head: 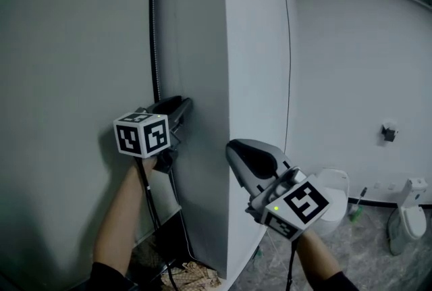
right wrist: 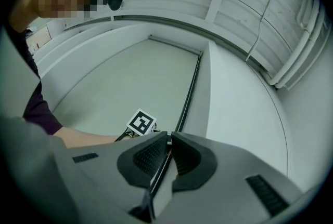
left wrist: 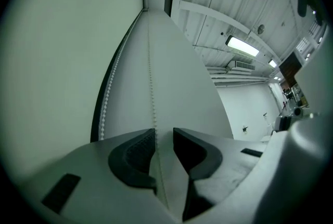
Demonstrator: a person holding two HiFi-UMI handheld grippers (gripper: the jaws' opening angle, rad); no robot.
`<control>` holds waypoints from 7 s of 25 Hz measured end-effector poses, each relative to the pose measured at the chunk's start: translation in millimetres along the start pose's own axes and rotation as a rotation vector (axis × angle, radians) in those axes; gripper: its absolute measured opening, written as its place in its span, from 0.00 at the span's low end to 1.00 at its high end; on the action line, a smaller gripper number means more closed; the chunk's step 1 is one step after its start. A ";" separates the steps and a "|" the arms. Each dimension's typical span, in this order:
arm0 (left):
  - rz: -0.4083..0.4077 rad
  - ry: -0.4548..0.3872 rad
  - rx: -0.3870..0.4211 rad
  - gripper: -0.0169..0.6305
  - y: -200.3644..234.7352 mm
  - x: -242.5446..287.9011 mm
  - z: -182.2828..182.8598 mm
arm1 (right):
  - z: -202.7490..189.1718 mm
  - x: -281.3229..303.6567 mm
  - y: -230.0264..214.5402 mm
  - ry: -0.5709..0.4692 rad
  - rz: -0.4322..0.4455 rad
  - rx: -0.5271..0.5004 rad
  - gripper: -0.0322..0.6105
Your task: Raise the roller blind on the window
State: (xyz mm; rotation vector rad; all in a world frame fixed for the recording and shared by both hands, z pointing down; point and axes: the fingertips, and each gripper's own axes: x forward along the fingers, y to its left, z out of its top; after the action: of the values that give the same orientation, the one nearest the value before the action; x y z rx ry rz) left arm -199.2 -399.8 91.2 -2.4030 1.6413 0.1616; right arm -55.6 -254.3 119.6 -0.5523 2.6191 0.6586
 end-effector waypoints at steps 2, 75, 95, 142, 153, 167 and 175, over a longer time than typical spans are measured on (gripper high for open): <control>-0.003 0.003 -0.012 0.13 0.7 0.1 0.7 | -1.7 -0.5 -2.5 -0.010 0.001 0.003 0.07; -0.095 -0.186 -0.003 0.15 -76.2 -141.0 -3.0 | -83.2 57.7 80.8 0.089 0.099 0.002 0.08; 0.068 -0.185 0.087 0.06 -56.6 -106.3 31.4 | -182.8 -4.5 114.4 0.218 0.149 0.180 0.08; 0.054 -0.005 0.005 0.06 -58.7 -209.7 -142.0 | -33.0 126.3 42.6 -0.052 0.151 0.335 0.08; -0.161 -0.175 -0.080 0.07 -95.5 -110.7 -42.9 | -106.9 26.1 27.8 0.112 0.033 0.270 0.08; -0.285 -0.224 -0.203 0.14 -135.9 -56.2 -18.3 | -181.6 -71.6 38.7 0.253 -0.019 0.420 0.08; -0.140 -0.285 -0.185 0.06 -105.9 -80.0 -29.8 | -191.1 -79.9 26.3 0.277 -0.029 0.471 0.08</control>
State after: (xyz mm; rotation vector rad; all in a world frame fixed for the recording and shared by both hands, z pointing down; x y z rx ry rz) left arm -131.3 -298.0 150.5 -2.4760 1.3801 0.6244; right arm -50.3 -308.8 321.1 -0.5612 2.8746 -0.0605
